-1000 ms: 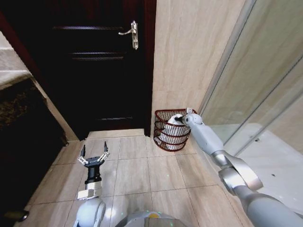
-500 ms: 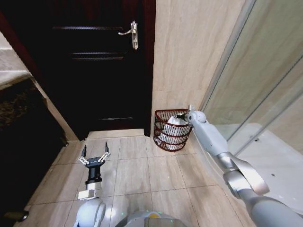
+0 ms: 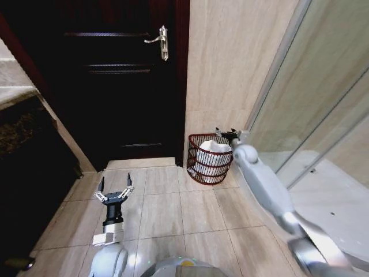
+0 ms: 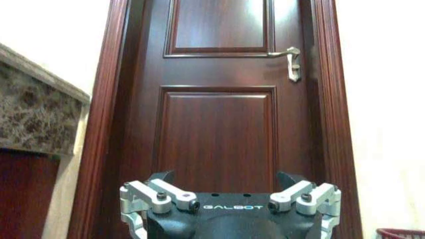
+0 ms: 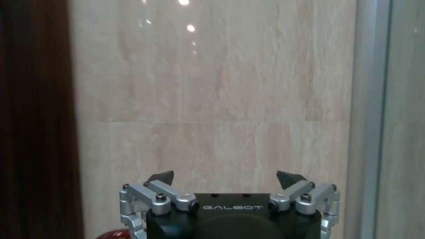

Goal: Discard the used towel into the hamper.

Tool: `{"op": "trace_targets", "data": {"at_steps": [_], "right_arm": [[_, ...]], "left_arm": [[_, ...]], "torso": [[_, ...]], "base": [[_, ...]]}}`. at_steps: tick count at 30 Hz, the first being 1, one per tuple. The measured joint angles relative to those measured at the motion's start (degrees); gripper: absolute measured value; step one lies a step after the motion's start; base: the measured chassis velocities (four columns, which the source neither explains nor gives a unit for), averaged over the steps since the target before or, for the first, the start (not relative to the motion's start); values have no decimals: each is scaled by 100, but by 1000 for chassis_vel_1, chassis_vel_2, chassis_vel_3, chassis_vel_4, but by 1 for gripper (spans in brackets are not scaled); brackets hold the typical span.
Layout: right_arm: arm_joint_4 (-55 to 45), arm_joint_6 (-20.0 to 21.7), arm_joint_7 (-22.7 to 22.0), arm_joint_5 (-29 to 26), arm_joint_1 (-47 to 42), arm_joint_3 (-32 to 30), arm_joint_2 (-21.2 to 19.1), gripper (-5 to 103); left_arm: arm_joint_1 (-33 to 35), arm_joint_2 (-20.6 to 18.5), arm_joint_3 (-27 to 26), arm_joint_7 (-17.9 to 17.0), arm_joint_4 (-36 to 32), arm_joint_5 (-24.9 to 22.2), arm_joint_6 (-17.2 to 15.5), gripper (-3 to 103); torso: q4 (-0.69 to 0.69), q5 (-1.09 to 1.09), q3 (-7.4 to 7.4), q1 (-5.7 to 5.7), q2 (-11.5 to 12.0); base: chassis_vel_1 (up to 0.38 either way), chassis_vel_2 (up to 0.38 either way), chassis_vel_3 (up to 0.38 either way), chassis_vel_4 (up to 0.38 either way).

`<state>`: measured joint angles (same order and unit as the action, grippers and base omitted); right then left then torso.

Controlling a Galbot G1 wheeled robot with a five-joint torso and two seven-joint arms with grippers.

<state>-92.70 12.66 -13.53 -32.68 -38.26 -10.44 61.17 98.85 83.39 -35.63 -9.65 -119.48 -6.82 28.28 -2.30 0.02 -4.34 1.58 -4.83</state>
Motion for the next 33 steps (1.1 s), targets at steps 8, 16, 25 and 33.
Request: {"op": "trace_targets", "data": {"at_steps": [8,16,25,33], "right_arm": [[-2031,-122,91,645,-2305,-1188,38,100],[-2920,-514,392,1230,-4205,-2211,567,100],[-3517,-762,621,1695,-5115,-2523,1208,100],[-3956,-1145,1124,2295,-5842,-2685,2031,100]], "left_arm": [[59,-41,-89,528,-35,-237,-97,100],[92,-9,-91,685,-59,-334,-105,100],[123,-91,-47,925,-94,-418,-212,100],[71,-300,9,1008,-122,-610,-405,100]], "torso": [[-2,1,1,0,-1],[1,-6,0,0,-1],[-2,0,-1,0,-1],[0,0,-1,0,-1]], "base": [[0,0,0,0],[0,0,0,0],[0,0,0,0],[0,0,0,0]]}}
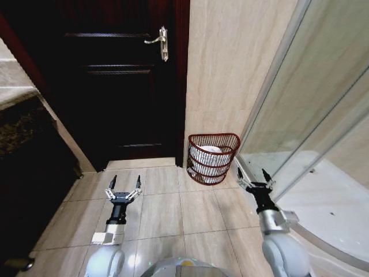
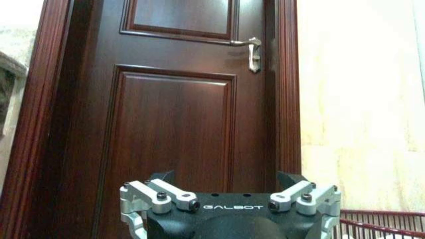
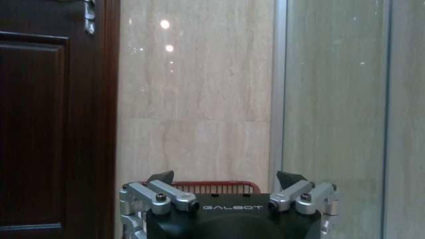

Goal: Discard the used towel into the hamper.

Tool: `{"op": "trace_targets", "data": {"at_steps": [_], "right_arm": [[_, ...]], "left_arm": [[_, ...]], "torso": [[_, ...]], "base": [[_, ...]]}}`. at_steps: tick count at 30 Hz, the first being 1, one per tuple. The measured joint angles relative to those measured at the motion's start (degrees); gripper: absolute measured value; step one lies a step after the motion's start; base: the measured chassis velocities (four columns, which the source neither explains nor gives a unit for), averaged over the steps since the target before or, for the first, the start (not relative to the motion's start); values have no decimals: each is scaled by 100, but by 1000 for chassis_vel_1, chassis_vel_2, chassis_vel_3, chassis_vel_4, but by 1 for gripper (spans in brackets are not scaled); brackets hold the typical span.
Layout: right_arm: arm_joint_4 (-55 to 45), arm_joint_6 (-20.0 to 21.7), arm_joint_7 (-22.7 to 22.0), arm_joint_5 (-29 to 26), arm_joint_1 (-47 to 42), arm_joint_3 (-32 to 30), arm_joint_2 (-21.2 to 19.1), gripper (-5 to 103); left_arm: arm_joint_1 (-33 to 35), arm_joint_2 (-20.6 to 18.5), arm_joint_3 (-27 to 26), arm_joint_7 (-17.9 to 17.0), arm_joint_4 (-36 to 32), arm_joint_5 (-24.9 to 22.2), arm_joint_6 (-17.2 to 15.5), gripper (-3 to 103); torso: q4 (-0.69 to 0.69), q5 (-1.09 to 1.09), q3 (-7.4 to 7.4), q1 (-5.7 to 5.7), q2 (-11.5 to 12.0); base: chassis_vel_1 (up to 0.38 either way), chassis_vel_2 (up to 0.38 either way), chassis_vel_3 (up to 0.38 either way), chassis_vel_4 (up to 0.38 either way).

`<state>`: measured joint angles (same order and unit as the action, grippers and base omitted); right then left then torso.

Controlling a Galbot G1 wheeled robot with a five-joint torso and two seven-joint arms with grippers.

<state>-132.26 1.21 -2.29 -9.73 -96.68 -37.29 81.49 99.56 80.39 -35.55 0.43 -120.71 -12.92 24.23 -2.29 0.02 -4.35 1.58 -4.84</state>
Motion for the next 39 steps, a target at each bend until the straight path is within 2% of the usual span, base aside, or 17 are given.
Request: {"op": "trace_targets", "data": {"at_steps": [6,10,13,18,25,39], "right_arm": [[-152,39,82,-26,13,19,144,100],[-314,115,49,-68,-55,12,118,100],[-335,133,28,-74,-59,15,51,100],[-385,463,-71,-202,-39,-118,-170,100],[-386,478,-80,-460,-75,-281,-249,100],[-361,418,-53,-415,-216,-196,-257,100]], "left_arm": [[-93,-16,-67,-33,-195,-14,-376,100],[-134,-142,-114,-88,-566,-118,-808,100],[-66,-167,-114,-142,-669,-86,-832,100],[40,-165,-65,-294,-815,115,-830,100],[44,-114,-18,-348,-821,234,-819,100],[68,-18,-4,-348,-781,307,-771,100]], "torso": [[-1,-1,0,0,0],[0,-2,0,1,0],[0,-2,0,0,0],[-1,-2,0,0,0],[-1,-3,0,0,0],[-1,-2,0,0,0]], "base": [[0,0,0,0],[0,0,0,0],[0,0,0,0],[0,0,0,0],[0,0,0,0],[0,0,0,0]]}}
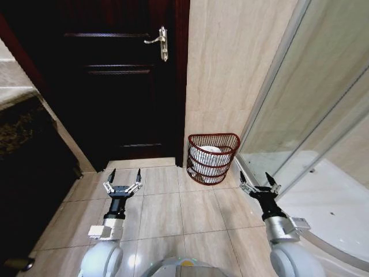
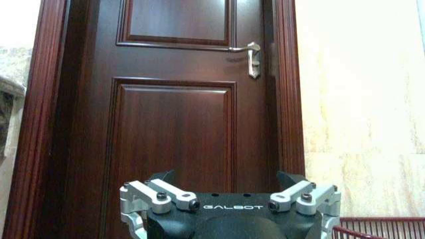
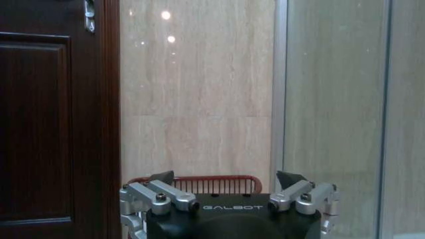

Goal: Discard the used towel into the hamper.

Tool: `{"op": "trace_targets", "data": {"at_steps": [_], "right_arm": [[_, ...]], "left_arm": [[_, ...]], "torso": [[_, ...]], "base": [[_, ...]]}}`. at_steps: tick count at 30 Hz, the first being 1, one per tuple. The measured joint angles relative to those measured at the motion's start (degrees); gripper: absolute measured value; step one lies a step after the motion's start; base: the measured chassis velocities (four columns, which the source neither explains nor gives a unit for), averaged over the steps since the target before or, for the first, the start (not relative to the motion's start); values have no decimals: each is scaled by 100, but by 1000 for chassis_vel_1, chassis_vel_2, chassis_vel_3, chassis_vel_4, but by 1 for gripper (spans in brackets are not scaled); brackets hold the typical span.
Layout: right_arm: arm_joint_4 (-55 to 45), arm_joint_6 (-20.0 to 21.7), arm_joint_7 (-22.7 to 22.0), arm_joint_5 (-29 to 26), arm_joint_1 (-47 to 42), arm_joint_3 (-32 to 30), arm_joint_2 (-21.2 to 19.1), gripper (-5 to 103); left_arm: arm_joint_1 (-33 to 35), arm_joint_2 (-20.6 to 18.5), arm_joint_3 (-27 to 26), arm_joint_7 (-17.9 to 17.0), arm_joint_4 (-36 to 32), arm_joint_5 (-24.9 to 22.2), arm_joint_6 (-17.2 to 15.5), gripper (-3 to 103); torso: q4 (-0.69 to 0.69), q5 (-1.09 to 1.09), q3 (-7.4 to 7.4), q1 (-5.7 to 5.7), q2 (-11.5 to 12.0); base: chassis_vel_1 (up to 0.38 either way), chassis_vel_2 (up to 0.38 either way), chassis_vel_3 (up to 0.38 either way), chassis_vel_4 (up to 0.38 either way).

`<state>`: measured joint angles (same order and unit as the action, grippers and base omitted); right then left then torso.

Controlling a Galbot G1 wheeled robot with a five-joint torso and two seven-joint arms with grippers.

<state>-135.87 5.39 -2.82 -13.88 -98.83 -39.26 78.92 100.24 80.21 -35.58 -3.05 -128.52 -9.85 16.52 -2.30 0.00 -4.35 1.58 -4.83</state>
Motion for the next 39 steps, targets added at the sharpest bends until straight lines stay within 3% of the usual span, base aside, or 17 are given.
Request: {"op": "trace_targets", "data": {"at_steps": [39], "right_arm": [[-114,-200,-50,171,5,503,202,100]], "left_arm": [[93,274,162,-3,78,564,143,100]], "torso": [[0,1,0,0,0]], "base": [[-34,-34,-32,-33]]}}
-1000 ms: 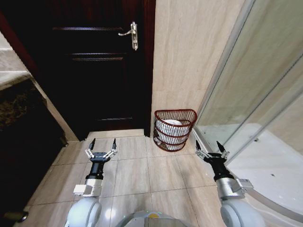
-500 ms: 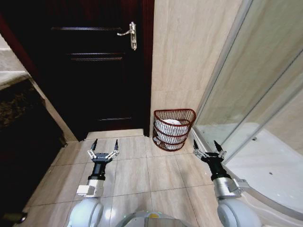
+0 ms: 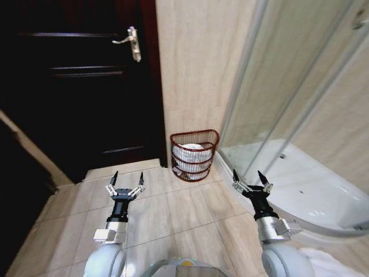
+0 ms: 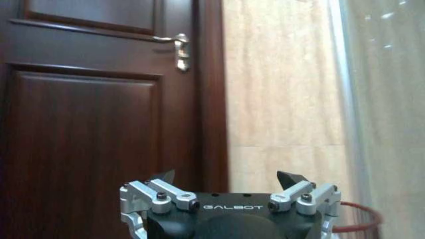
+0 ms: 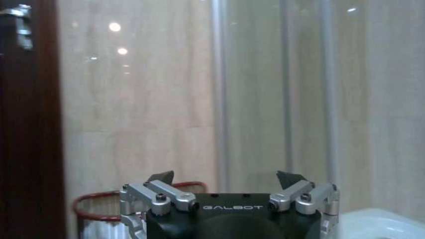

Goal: Discard the used towel into the hamper.

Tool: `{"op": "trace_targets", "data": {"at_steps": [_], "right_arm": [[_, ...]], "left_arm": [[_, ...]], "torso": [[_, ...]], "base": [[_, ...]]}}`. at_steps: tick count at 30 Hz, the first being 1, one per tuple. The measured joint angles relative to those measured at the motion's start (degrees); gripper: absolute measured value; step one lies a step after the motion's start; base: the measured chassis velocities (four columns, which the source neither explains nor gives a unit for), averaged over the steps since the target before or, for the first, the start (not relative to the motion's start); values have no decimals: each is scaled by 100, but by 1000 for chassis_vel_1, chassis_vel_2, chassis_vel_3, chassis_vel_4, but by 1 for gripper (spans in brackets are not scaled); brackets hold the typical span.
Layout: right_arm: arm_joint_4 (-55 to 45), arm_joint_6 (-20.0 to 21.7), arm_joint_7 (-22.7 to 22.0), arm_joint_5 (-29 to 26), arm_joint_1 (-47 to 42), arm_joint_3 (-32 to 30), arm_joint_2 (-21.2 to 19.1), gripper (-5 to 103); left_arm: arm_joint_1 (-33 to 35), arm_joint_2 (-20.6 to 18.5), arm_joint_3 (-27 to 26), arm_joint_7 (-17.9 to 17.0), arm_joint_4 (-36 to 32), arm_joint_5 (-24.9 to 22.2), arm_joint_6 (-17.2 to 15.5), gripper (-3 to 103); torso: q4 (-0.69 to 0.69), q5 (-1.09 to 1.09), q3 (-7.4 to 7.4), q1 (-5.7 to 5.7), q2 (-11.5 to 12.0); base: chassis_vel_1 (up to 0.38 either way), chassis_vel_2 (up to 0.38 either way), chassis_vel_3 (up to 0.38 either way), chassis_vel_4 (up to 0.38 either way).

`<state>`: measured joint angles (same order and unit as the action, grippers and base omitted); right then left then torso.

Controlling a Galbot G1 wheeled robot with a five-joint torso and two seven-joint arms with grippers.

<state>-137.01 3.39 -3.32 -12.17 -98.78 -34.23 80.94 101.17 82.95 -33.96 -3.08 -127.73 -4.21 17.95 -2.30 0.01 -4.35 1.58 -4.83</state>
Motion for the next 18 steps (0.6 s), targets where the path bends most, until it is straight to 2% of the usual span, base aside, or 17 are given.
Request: {"op": "trace_targets", "data": {"at_steps": [18], "right_arm": [[-47,-63,-242,191,-13,235,129,100]], "left_arm": [[-21,-5,-65,-2,101,-101,211,100]], "torso": [[1,0,0,0,0]], "base": [[-121,-125,-126,-127]]}}
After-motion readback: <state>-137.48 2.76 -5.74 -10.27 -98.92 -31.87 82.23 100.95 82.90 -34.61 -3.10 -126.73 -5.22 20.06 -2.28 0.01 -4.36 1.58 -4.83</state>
